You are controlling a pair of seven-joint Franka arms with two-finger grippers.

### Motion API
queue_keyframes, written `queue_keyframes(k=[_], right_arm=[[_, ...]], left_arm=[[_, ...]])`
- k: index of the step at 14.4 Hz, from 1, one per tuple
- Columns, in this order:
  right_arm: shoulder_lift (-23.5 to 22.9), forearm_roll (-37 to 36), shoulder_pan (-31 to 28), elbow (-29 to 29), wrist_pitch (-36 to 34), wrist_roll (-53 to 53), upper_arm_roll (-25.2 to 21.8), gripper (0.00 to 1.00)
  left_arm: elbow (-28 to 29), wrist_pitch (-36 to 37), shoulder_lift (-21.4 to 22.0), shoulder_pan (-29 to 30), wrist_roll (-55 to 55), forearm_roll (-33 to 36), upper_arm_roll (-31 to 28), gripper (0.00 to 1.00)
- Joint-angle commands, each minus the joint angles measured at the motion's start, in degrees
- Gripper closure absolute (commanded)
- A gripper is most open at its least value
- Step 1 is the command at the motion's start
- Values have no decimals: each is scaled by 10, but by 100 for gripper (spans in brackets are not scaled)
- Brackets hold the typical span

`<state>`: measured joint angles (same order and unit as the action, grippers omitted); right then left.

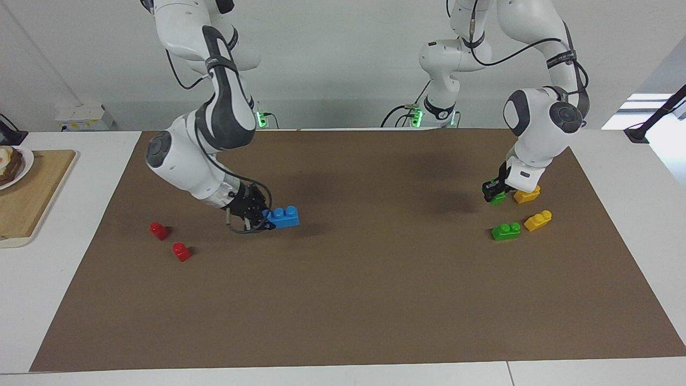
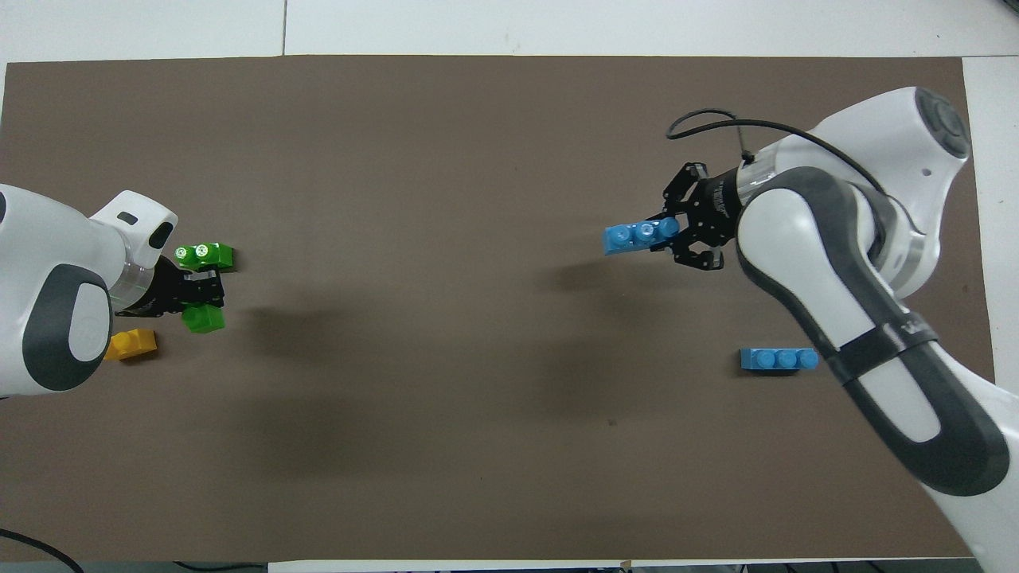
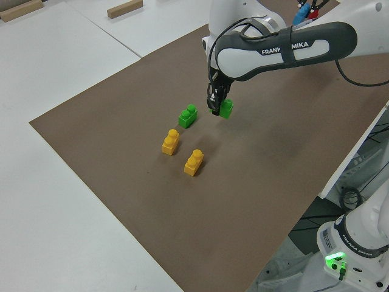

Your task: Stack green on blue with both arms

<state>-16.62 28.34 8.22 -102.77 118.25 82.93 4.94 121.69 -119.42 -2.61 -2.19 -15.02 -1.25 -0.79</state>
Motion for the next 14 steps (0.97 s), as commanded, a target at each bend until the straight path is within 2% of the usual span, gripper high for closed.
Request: queue_keyframes(k=[1, 4, 6, 10, 14], right_arm=[[-3, 29, 69, -2, 50, 85, -4, 100], [-8, 49, 129, -8, 119, 158, -4, 100], [-22, 49, 161, -19, 162, 191, -4, 100], [-55, 50, 196, -30, 223, 240, -5, 100], [-73, 49, 224, -37, 271, 264, -5, 100]], left_arm=[[-13, 16, 1, -20, -54, -6, -3, 100], [-15, 17, 1, -38, -118, -6, -3, 100], [-31, 44, -1, -54, -163, -16, -3, 100], [-58, 54, -2, -65, -303, -71, -3, 100], [-62, 43, -3, -100, -449, -76, -3, 100]])
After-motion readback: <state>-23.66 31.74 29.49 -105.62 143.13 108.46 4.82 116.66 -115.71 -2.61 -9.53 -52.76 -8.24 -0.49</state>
